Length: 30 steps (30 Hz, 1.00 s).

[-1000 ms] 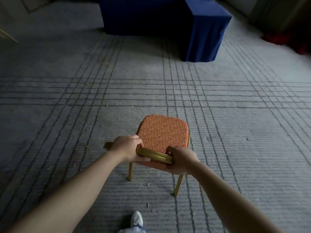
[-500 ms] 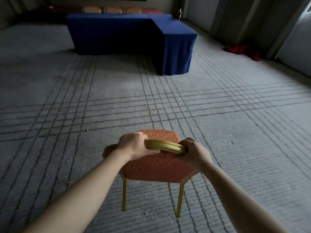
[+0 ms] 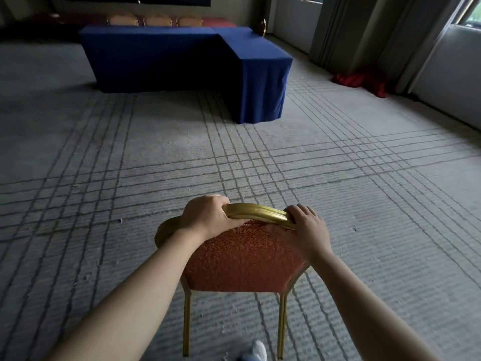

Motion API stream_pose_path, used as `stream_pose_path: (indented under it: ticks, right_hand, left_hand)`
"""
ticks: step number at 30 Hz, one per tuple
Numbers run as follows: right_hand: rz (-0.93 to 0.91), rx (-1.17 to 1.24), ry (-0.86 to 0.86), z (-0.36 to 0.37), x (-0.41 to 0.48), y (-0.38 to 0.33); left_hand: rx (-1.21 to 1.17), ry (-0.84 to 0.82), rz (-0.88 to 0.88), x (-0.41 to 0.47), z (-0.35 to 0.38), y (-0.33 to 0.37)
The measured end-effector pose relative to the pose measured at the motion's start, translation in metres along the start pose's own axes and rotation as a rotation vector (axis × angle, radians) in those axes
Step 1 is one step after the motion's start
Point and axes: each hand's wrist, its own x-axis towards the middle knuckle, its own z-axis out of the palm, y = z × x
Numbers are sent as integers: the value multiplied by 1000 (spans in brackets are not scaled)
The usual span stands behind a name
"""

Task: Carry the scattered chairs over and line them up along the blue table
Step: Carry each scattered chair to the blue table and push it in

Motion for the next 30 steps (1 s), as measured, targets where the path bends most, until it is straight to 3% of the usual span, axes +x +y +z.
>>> stream_pose_path:
  ticks: [9, 13, 18, 30]
  right_hand:
    - [43, -14, 108, -6, 103, 6]
    - [56, -28, 100, -6, 157, 14]
    - [60, -27, 78, -2, 226, 24]
    - [71, -20, 48, 18, 342, 44]
  left_hand:
    - [30, 234, 113, 99, -5, -13]
    - [-95, 214, 137, 147, -10, -25]
    - [-20, 331, 83, 199, -3, -41]
    - [21, 349, 67, 320, 9, -64]
